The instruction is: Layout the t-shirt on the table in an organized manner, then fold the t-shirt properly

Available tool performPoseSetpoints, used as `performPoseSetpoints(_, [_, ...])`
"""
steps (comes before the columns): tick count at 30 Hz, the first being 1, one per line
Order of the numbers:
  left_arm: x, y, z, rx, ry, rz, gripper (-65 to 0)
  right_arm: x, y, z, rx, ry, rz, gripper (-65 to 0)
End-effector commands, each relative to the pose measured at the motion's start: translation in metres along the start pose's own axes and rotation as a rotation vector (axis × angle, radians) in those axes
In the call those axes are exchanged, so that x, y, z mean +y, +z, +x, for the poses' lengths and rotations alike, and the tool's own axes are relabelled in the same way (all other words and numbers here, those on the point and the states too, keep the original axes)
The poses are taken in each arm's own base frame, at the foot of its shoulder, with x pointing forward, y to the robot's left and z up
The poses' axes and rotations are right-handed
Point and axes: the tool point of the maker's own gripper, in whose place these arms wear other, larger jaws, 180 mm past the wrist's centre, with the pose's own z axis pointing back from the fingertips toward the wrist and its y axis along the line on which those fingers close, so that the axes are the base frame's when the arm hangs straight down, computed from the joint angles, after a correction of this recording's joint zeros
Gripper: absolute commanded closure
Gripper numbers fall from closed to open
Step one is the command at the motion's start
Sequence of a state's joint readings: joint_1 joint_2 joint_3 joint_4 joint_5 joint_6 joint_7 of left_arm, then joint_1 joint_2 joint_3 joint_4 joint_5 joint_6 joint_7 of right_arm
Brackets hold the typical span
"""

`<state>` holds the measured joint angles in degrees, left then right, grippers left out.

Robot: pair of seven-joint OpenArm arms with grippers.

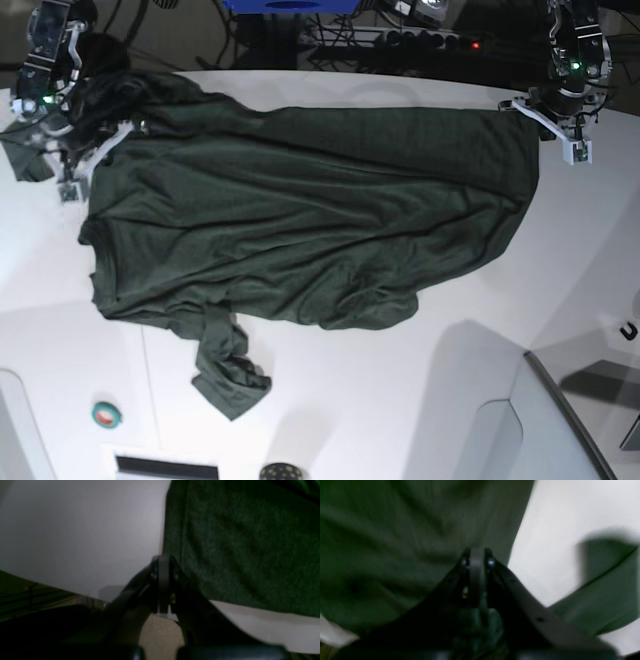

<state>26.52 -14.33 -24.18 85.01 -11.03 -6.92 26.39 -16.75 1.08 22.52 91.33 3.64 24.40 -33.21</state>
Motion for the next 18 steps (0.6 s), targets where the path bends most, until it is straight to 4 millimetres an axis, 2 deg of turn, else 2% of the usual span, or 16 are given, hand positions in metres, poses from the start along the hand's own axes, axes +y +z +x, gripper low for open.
performPoseSetpoints(1, [0.010,0.003,0.011,-0.037,-0.003,0.022,0.0,-0.004,0.006,0.023,-0.069,-0.015,0.000,-10.1])
performPoseSetpoints(5, [0.042,0.014,0.020,-0.088,0.174,0.063,0.0,-0.032,0.018,0.042,-0.146,-0.225,0.023,-35.3])
performPoseSetpoints(8, [0.070,0.027,0.024,-0.127,0.291,0.081,0.0,-0.057,0.011,0.036,-0.144,-0.370,0.053,-51.2])
performPoseSetpoints(11, [0.075,0.035,0.030,-0.152,0.294,0.010,-1.3,-0.070,-0.001,0.020,-0.114,-0.468,0.101,-52.8])
performPoseSetpoints(18, [0.077,0.041,0.019,-0.148,0.260,-0.067,-30.6,-0.072,-0.015,0.030,-0.130,-0.419,0.240,-52.7])
